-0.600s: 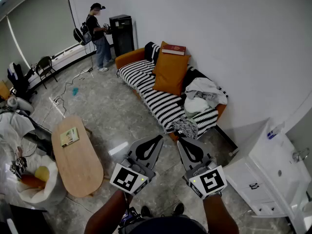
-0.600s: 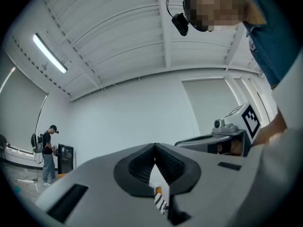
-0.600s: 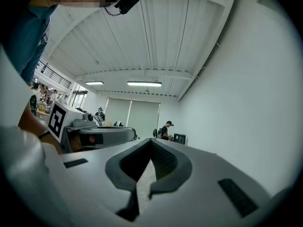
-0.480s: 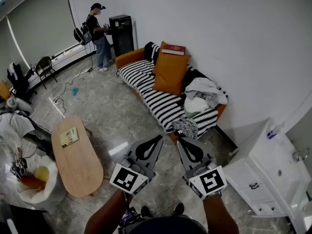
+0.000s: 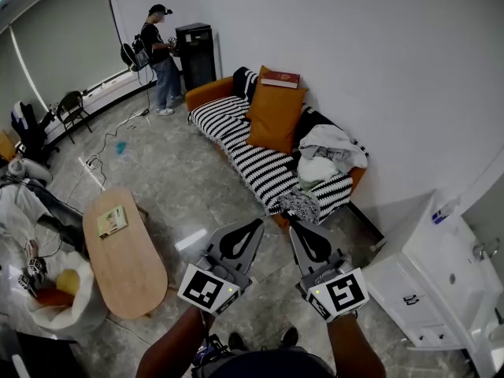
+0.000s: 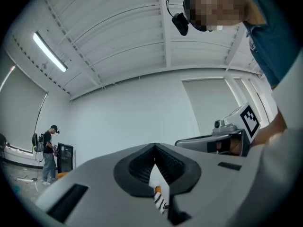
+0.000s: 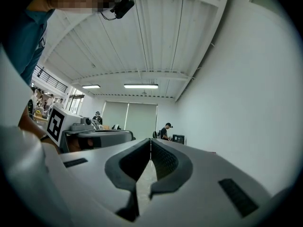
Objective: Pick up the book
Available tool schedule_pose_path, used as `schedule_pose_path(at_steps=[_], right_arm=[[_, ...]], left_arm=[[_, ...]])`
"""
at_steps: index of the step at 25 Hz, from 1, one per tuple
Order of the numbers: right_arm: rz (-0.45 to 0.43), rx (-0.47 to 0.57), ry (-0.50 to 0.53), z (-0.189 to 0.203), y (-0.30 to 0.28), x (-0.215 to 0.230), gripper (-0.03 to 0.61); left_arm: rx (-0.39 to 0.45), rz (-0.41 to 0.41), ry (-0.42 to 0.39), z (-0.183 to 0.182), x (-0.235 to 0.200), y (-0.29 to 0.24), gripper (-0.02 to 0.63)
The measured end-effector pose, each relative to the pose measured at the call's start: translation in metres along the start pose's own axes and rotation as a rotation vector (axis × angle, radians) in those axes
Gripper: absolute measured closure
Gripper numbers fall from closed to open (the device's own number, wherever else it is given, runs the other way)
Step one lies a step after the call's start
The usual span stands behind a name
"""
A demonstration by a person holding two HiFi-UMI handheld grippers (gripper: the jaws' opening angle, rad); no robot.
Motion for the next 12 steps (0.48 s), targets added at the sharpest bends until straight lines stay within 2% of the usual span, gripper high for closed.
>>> schedule_pose_path(at_steps=[12], right_arm=[[0.003,0.009,-0.009,0.005,0.009,0.021,0.566]], left_arm=[[-0.026,0.001,-0.004,0.008,0.006,-0.022,0.609]])
Point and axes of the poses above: the fingertips, and each gripper's own axes: y backward along the fingers, x to its right, z out of its underside, the point moved 6 cm from there along y, backward along the fingers, and after that the axes turned 12 degrees about z, right-handed, at the moved point
